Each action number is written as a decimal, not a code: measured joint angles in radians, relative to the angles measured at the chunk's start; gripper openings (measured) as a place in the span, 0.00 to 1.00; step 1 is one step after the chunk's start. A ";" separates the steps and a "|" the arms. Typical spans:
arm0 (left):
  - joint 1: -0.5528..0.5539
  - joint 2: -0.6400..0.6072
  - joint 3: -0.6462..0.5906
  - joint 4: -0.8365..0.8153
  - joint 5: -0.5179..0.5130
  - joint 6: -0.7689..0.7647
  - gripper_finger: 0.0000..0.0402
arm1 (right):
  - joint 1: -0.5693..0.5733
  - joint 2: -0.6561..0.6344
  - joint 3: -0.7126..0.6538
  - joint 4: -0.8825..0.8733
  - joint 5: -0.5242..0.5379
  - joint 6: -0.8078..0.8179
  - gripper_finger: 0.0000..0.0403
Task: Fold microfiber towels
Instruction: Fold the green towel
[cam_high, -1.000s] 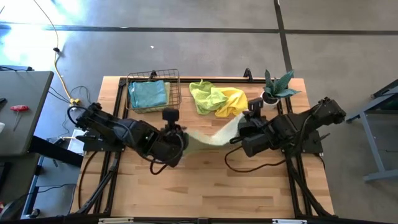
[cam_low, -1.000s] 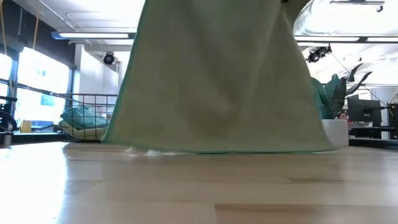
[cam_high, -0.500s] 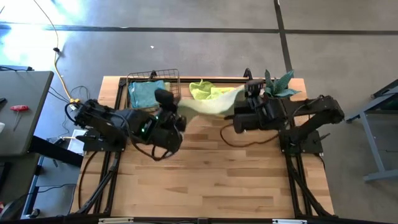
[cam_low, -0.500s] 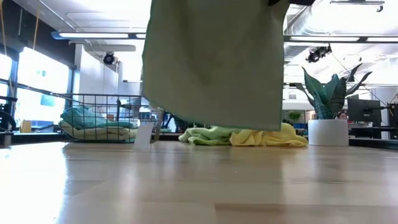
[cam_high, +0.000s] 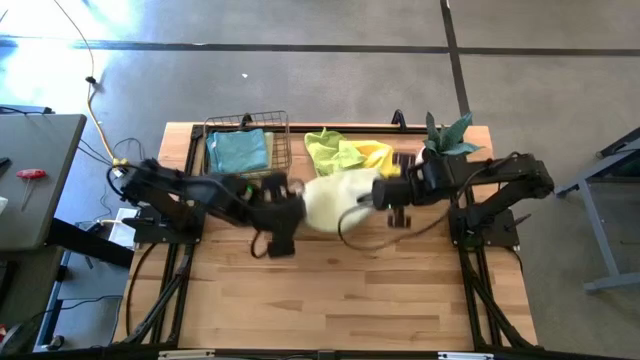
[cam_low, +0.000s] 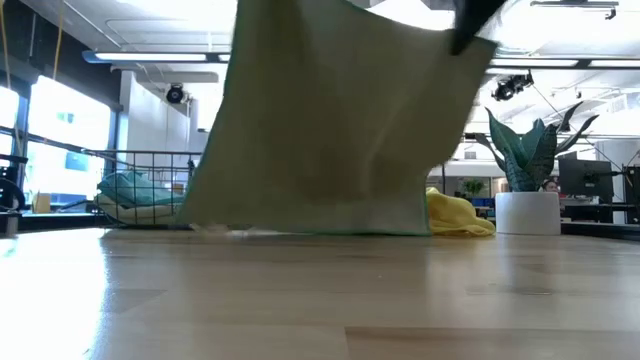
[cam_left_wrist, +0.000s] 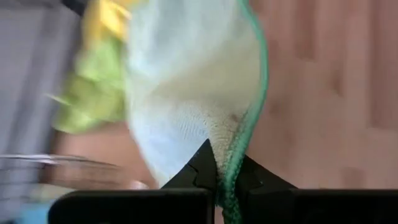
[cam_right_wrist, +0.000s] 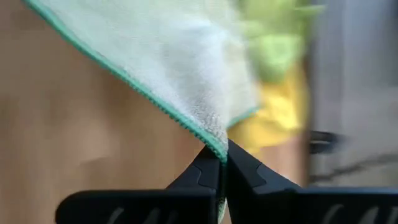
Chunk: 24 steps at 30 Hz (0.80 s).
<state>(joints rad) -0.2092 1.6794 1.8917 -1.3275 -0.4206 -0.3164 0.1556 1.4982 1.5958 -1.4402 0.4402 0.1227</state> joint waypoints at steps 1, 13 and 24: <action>-0.016 0.006 -0.027 0.011 0.030 -0.023 0.00 | 0.018 0.000 -0.018 0.002 -0.059 0.016 0.00; -0.209 0.100 -0.307 0.299 0.147 -0.277 0.00 | 0.262 0.001 -0.383 0.317 -0.450 0.271 0.00; -0.306 0.243 -0.341 0.631 0.299 -0.369 0.00 | 0.384 0.000 -0.496 0.615 -0.574 0.351 0.00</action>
<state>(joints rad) -0.5151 1.9225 1.5509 -0.6964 -0.1221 -0.6855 0.5393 1.4986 1.1001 -0.8256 -0.1337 0.4741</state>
